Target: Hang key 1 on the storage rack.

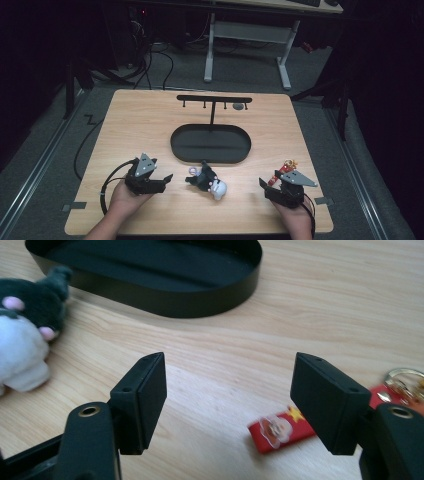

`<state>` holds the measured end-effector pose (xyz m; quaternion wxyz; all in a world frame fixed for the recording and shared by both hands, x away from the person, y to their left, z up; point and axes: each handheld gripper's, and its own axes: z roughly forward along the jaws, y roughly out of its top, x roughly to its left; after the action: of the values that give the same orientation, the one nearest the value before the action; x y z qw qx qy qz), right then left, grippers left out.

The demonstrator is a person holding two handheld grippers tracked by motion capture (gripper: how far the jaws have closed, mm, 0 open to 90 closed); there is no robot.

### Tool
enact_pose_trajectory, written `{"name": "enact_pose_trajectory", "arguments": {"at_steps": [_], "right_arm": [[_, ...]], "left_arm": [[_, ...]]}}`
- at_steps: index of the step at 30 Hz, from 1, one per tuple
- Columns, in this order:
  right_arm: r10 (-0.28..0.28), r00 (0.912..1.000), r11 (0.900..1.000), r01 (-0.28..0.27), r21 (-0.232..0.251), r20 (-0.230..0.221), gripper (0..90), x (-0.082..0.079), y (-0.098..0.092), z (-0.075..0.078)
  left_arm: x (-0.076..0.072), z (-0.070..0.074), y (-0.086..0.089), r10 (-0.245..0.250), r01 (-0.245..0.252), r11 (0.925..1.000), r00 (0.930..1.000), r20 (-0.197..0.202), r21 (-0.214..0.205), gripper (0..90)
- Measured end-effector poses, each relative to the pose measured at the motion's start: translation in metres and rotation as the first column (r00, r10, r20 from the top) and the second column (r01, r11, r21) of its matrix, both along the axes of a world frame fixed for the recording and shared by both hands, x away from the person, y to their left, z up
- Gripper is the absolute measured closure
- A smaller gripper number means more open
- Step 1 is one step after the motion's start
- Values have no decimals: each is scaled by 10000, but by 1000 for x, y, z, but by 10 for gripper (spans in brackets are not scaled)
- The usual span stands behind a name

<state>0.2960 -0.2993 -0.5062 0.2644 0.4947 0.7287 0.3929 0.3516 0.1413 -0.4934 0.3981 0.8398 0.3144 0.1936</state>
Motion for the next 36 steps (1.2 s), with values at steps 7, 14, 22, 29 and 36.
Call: {"name": "enact_pose_trajectory", "arguments": {"at_steps": [7, 14, 22, 29, 36], "right_arm": [[137, 9996, 9999, -135, 79, -227, 348, 3, 2, -2], [219, 9995, 9996, -216, 158, -244, 338, 4, -2, -3], [193, 9994, 9995, -185, 273, -294, 339, 4, -7, -2], [407, 9981, 9987, -392, 321, -465, 340, 4, -6, -3], [536, 9933, 9983, -510, 280, -1026, 338, 9, -5, -4]], "left_arm": [[-3, -3, 2, -24, 24, 10000, 10000, 90, -68, 223], [0, -3, 8, -40, 39, 9992, 10000, -24, -395, 225], [0, -3, 12, -157, 155, 9987, 9999, -26, -489, 243], [-5, -12, 38, -95, 96, 9996, 9999, 66, -275, 258], [-5, -7, 48, 159, -134, 9961, 9995, 283, -874, 269]]}}
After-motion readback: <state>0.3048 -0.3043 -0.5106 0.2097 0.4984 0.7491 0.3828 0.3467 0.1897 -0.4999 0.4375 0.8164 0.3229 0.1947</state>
